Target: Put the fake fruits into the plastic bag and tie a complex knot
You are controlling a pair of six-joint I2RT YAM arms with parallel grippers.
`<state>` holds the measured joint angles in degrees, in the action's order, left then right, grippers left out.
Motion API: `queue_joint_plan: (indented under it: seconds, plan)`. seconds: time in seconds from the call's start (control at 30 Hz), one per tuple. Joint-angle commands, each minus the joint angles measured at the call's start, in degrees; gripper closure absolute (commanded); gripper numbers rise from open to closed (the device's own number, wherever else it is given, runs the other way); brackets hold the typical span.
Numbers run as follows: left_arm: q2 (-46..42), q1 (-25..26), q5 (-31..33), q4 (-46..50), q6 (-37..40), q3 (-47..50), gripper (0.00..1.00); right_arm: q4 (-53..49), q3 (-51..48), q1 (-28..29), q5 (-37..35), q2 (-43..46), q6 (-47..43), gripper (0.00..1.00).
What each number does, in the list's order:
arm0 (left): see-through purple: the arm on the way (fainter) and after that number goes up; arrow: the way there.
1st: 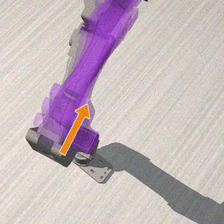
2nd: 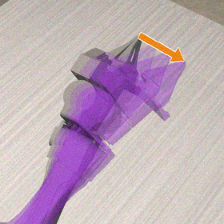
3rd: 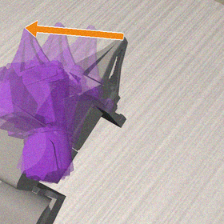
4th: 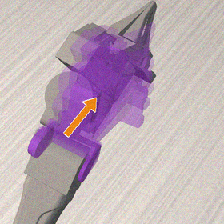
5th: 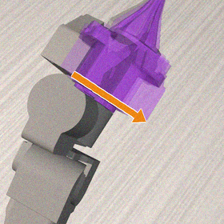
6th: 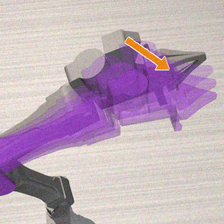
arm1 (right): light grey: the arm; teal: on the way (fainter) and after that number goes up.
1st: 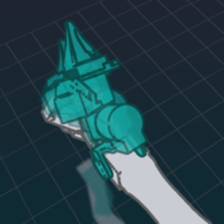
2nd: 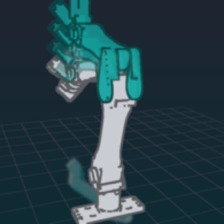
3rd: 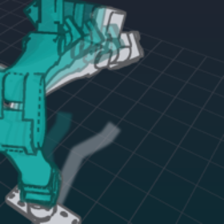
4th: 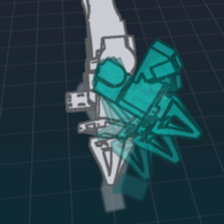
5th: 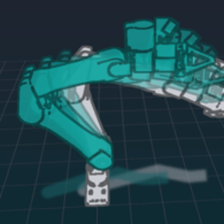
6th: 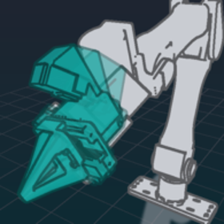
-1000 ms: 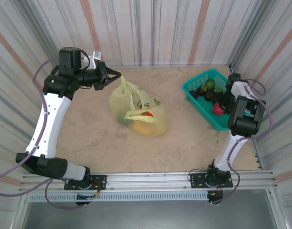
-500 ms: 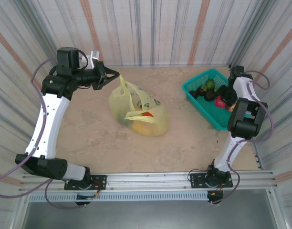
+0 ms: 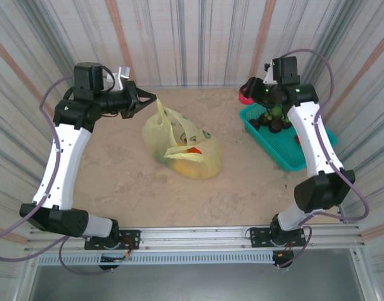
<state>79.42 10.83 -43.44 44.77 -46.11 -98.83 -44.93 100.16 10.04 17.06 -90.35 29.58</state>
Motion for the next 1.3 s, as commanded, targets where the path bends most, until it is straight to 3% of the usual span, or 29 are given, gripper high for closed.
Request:
queue_joint_plan:
  seconds: [0.0, 0.17, 0.4, 0.77, 1.03, 1.17, 1.27]
  plan:
    - [-2.8, -0.8, 0.0, 0.1, 1.3, 0.8, 1.00, 6.9, -4.9, 2.0, 14.6, 2.1, 1.3, 0.37]
    - [-3.7, -0.8, 0.0, -0.3, 1.1, 1.8, 1.00, 15.0, -8.3, 9.2, 26.7, 1.1, 3.1, 0.38]
    - [-4.1, -0.8, -0.3, -0.2, 1.1, 1.6, 1.00, 15.1, -4.0, 22.0, 28.8, -4.7, 1.9, 0.39]
    - [-6.1, -0.8, -0.7, -0.7, 1.5, 2.7, 1.00, 11.4, -3.8, 25.4, 17.4, -11.8, -0.2, 0.40]
    - [-6.8, -0.5, -1.1, -2.0, 1.1, 3.7, 1.00, 1.5, 12.1, 31.7, 7.5, -24.1, -3.5, 0.39]
    - [-6.3, -0.5, -1.0, -1.8, 1.1, 2.8, 1.00, -3.4, 18.0, 33.9, 1.1, -27.8, -3.9, 0.22]
    - [-5.9, -0.6, -0.7, -1.2, 1.4, 2.2, 1.00, -3.3, 17.2, 33.6, -1.0, -26.0, -4.3, 0.18]
